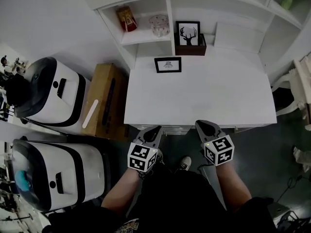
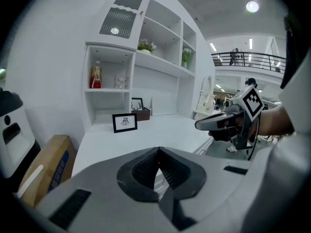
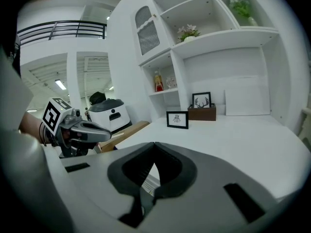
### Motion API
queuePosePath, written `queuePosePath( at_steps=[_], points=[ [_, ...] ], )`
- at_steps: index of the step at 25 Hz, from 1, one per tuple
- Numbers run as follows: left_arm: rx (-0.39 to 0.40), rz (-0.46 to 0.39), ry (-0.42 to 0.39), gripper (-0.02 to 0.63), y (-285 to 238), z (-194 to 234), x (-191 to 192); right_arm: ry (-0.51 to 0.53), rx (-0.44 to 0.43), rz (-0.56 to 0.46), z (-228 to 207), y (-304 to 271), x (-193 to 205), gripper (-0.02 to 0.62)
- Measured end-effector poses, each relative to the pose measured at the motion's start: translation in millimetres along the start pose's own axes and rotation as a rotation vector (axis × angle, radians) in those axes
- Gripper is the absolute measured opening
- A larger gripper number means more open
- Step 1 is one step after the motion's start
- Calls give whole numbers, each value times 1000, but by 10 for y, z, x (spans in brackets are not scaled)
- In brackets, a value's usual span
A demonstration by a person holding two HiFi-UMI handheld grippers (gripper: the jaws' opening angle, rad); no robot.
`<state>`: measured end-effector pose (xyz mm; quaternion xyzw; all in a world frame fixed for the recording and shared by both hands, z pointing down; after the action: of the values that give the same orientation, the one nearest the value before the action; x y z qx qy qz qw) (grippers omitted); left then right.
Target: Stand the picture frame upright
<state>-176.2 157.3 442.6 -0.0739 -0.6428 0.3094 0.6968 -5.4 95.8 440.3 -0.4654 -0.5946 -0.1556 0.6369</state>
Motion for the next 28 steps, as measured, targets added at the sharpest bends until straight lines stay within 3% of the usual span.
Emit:
queuePosePath(
  at_steps=[8, 28],
  points=[
    [41, -6, -14, 6, 167, 132, 27, -28, 25, 7, 311, -51, 51, 4],
    [234, -11, -88, 6, 807, 611, 250, -103, 218, -38, 1454, -125, 98, 3]
  ],
)
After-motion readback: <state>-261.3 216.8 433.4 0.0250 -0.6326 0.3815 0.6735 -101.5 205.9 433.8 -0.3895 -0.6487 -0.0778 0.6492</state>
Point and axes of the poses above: the fingertips, and each gripper's own axes: y backward along the fingers, z to its left, x out of its underside, the point moved 3 cm from there along y, backward along the fingers, and after that the axes turned 4 degrees about y, right-handed, at the moved point
